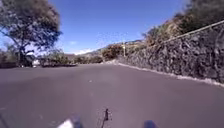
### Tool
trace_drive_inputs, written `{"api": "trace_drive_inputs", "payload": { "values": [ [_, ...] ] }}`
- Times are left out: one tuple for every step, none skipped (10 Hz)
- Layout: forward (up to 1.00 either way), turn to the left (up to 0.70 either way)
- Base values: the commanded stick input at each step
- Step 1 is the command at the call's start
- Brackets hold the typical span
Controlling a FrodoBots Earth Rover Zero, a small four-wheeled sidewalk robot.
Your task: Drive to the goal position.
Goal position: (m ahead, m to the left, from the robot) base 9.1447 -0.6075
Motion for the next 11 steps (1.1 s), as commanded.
{"api": "trace_drive_inputs", "payload": {
  "values": [
    [0.70, -0.28],
    [0.70, -0.28],
    [0.70, -0.26],
    [0.70, -0.06],
    [0.70, 0.00],
    [0.70, 0.00],
    [0.70, 0.00],
    [0.70, 0.00],
    [0.70, 0.00],
    [0.70, 0.00],
    [0.70, 0.00]
  ]
}}
